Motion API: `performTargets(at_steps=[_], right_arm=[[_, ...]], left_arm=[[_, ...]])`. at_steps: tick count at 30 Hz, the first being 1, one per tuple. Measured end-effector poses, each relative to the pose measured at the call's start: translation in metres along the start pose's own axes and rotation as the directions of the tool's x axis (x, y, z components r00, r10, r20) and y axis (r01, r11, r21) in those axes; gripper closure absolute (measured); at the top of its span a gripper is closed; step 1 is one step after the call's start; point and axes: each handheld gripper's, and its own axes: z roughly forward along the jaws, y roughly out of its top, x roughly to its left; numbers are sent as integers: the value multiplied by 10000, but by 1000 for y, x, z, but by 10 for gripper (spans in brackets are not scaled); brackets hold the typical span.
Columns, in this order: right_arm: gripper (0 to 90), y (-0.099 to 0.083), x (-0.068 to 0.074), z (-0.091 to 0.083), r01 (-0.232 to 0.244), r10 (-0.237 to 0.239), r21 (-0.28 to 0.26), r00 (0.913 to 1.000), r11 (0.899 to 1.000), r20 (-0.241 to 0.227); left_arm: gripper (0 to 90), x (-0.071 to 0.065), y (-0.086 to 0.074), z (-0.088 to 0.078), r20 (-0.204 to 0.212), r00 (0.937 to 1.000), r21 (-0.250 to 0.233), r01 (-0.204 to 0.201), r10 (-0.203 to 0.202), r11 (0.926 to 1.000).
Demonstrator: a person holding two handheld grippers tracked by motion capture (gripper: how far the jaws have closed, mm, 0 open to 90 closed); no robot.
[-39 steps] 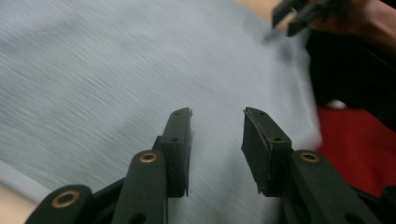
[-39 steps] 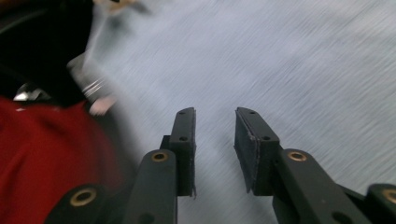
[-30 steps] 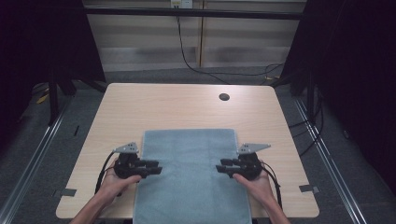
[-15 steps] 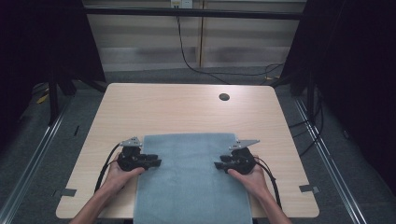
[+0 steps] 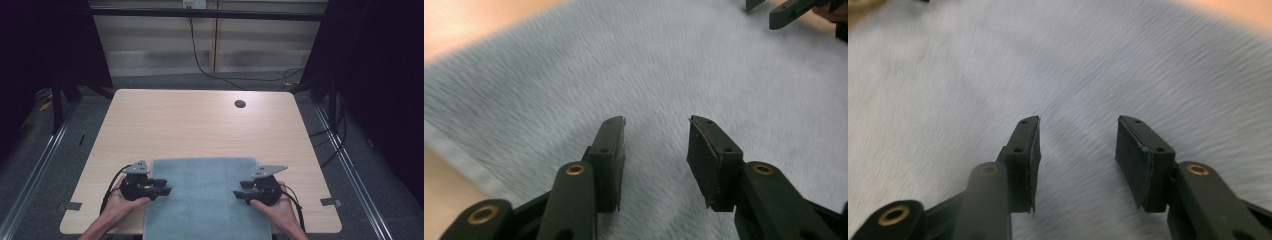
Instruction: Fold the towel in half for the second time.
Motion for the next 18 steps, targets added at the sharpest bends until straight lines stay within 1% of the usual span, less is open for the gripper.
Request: performTargets(at_steps=[1,2,3,4,5,7,8,9,10,12,13,14,15,16,17,18], right_arm=[[505,3,-5,-3,-151,152,-281,9999,9995,1],[503,10,-15,-8,-314,316,-562,9995,9979,30],[497,14,-20,-10,-363,379,-693,9991,9969,215],[487,20,-30,-13,-414,455,-816,9977,9958,495],[484,24,-38,-13,-494,551,-893,9965,9948,623],[449,29,-54,-13,-740,834,-922,9912,9930,1025],[449,30,-61,-12,-848,964,-1036,9889,9910,1130],[450,30,-67,-12,-956,1086,-1161,9878,9886,1115],[446,30,-72,-11,-939,1075,-1141,9871,9890,1190],[442,30,-82,-10,-1046,1189,-1111,9842,9883,1314],[443,30,-86,-10,-1127,1273,-1150,9835,9869,1284],[443,30,-89,-10,-1228,1384,-1215,9818,9850,1297],[443,30,-92,-9,-1230,1384,-1221,9822,9849,1270],[444,30,-94,-8,-1283,1425,-1140,9817,9852,1265],[445,31,-96,-6,-1266,1401,-1107,9823,9858,1243],[451,30,-98,-3,-1305,1421,-975,9820,9866,1243]], left_arm=[[563,6,5,-2,-182,9998,-200,15,-19,9998],[558,9,8,-3,-243,9997,-296,67,-74,9995],[548,17,14,-5,-370,9992,-376,163,-177,9992],[531,22,17,-6,-456,9981,-521,383,-407,9979],[524,28,21,-7,-530,9964,-584,635,-666,9963],[503,34,25,-8,-650,9947,-857,740,-797,9936],[500,37,27,-7,-707,9935,-746,838,-891,9937],[491,38,28,-7,-834,9935,-659,720,-774,9952],[489,41,30,-6,-871,9932,-664,722,-778,9952],[479,48,31,-6,-912,9914,-896,854,-936,9923],[477,52,31,-5,-872,9907,-906,962,-1041,9912],[477,56,29,-4,-1055,9874,-835,1093,-1178,9905],[477,60,28,-2,-1166,9859,-782,1110,-1197,9907],[477,64,27,-1,-1212,9856,-688,1106,-1183,9915],[477,69,26,1,-1361,9831,-498,1167,-1224,9919],[473,72,26,3,-1429,9810,-446,1262,-1314,9910]])
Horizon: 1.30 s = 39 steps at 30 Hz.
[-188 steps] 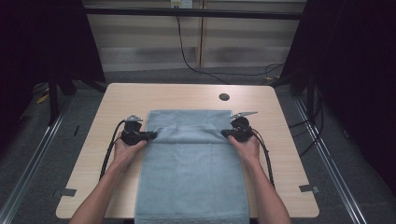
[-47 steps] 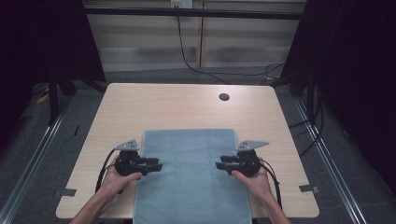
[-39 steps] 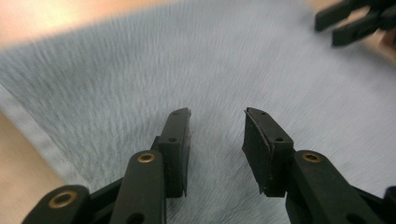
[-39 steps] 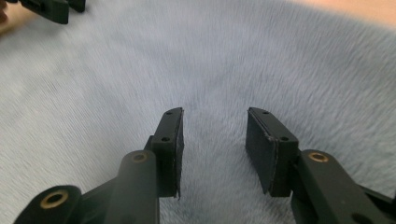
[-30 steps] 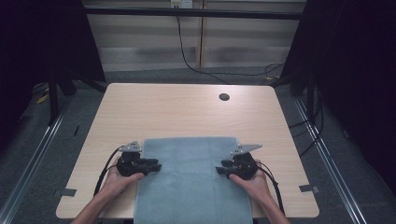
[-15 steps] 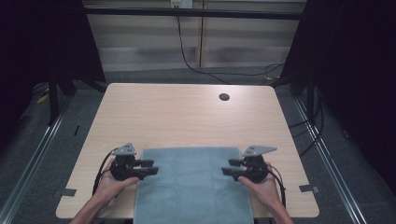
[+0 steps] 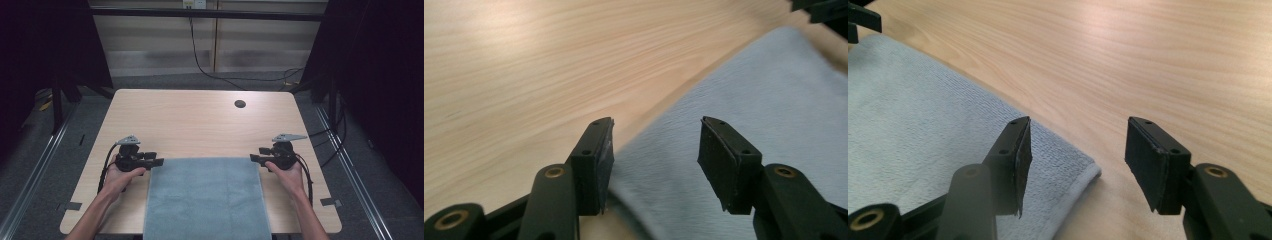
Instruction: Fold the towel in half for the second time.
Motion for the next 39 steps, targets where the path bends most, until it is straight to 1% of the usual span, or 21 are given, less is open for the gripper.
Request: performTargets(at_steps=[2,3,4,6,9,11,12,14,15,16,17,19,21,24,26,29,30,31,34,36,39], right_arm=[[451,-3,-1,7,10,-8,262,10000,9997,-77],[452,-4,-1,10,73,-69,317,9999,9995,-120],[452,-5,-1,12,54,-46,378,9998,9993,-211],[457,-5,1,16,143,-130,417,9994,9990,-316],[460,-5,3,21,357,-351,525,9993,9980,-128],[473,-7,0,24,269,-246,634,9990,9976,-366],[473,-8,-1,25,319,-291,715,9988,9969,-391],[499,-10,-1,26,240,-201,780,9985,9967,-512],[503,-11,-1,27,260,-226,708,9986,9972,-473],[524,-11,0,27,245,-214,696,9988,9973,-449],[565,-11,1,27,288,-256,699,9986,9971,-461],[651,-11,3,28,395,-363,712,9983,9967,-465],[763,-12,5,29,478,-433,785,9974,9958,-579],[820,-9,9,27,596,-555,752,9969,9954,-552],[826,-6,9,23,592,-563,540,9970,9968,-538],[828,0,4,15,395,-395,-14,9970,9992,-662],[829,4,4,13,346,-354,-128,9973,9993,-645],[830,8,3,11,402,-415,-220,9973,9989,-602],[830,21,4,6,540,-566,-492,9970,9973,-521],[830,32,3,2,571,-597,-648,9974,9963,-393],[831,51,1,-5,683,-711,-919,9971,9934,-269]], left_arm=[[459,3,1,1,170,9999,-128,28,-25,9999],[459,2,2,1,42,10000,-108,-7,8,9999],[456,2,3,1,30,9999,-78,-155,156,9998],[450,3,3,0,-3,9999,-136,-124,124,9998],[449,3,-1,4,93,9998,66,-196,195,9998],[449,2,-4,6,202,9993,107,-308,306,9995],[453,2,-5,6,222,9991,269,-374,368,9989],[455,2,-9,8,253,9992,381,-334,324,9987],[456,2,-10,7,317,9987,304,-402,392,9987],[467,2,-11,6,243,9990,298,-395,388,9988],[509,2,-12,6,211,9983,352,-556,549,9978],[666,-1,-14,5,310,9953,455,-929,916,9946],[781,-3,-15,5,440,9938,562,-1050,1026,9929],[824,-1,-12,4,495,9950,211,-882,870,9959],[826,2,-8,1,641,9969,-282,-441,458,9986],[826,4,3,1,479,9970,-367,-590,607,9976],[826,5,8,1,523,9970,-372,-556,575,9978],[826,4,13,2,431,9968,-465,-654,674,9968],[827,3,33,0,316,9968,-803,-711,738,9942],[828,2,47,-3,267,9967,-1083,-733,766,9914],[829,2,69,-8,49,9958,-1328,-897,912,9871]])
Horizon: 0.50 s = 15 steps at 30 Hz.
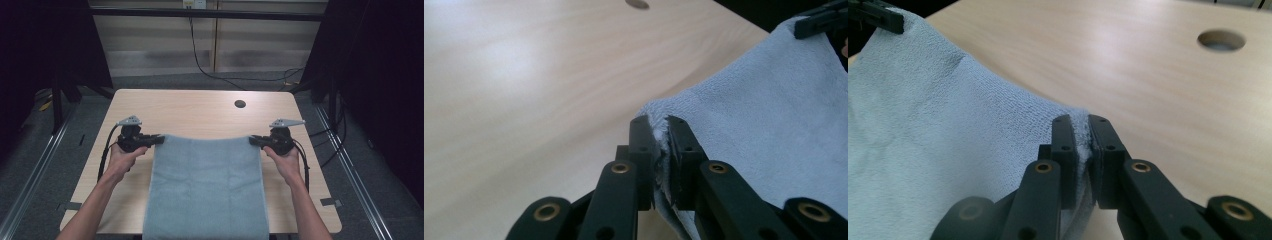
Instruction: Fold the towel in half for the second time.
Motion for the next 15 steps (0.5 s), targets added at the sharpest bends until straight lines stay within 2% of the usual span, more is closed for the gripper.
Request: performTargets(at_steps=[4,7,9,11,14,15], right_arm=[[832,24,-5,-9,149,-139,-402,9996,9991,249],[833,40,-12,-11,210,-186,-461,9985,9987,524],[834,49,-15,-12,250,-220,-490,9979,9985,609],[835,57,-16,-14,318,-280,-558,9973,9979,672],[836,67,-20,-18,206,-141,-915,9974,9956,713],[836,69,-20,-20,228,-159,-997,9975,9948,689]], left_arm=[[829,7,26,-2,-192,9996,-541,192,-203,9984],[829,12,41,-2,-106,9991,-875,396,-407,9954],[829,13,49,-3,-241,9993,-975,252,-277,9949],[830,13,56,-5,-174,9994,-1235,289,-313,9919],[829,10,60,-7,-211,9997,-1288,55,-83,9917],[829,7,59,-10,-237,9996,-1231,-177,149,9922]])
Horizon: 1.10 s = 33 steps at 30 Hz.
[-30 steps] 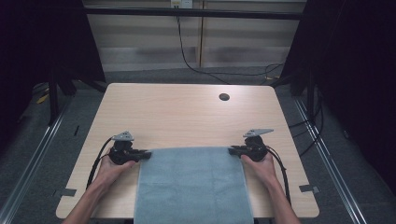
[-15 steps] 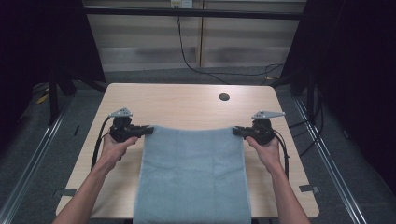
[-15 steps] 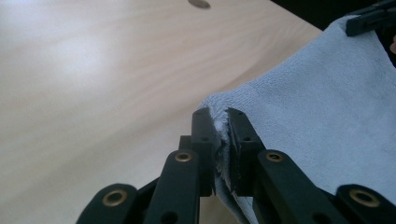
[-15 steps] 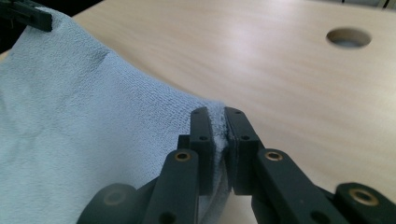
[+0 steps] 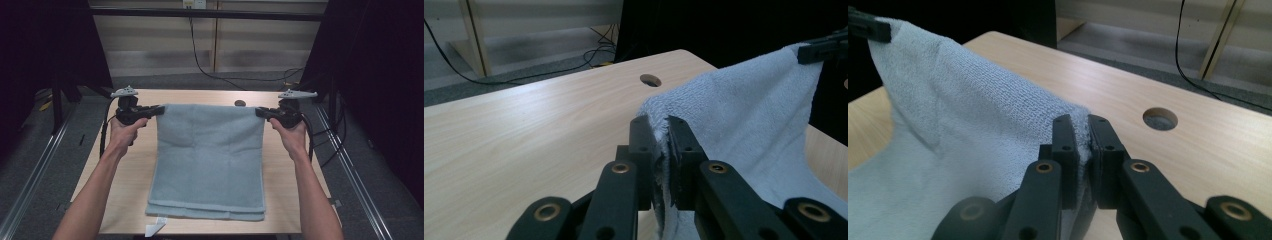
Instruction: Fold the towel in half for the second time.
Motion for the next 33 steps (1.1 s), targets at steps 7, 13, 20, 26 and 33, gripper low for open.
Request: performTargets(at_steps=[7,13,20,26,33], right_arm=[[835,-16,14,-19,176,-193,-274,9977,9995,-644],[834,-37,35,-45,429,-456,-305,9942,9986,-974],[832,-54,55,-59,794,-803,-119,9876,9968,-1352],[810,-95,79,-75,862,-806,213,9786,9961,-1895],[697,-129,93,-87,562,-463,356,9709,9978,-2350]], left_arm=[[830,-15,-18,-19,156,9988,-270,-458,462,9986],[830,-34,-38,-34,422,9954,-230,-848,857,9961],[829,-50,-70,-51,733,9939,-8,-825,823,9966],[825,-74,-104,-66,1287,9882,390,-891,834,9953],[674,-89,-127,-73,1648,9841,994,-831,659,9916]])
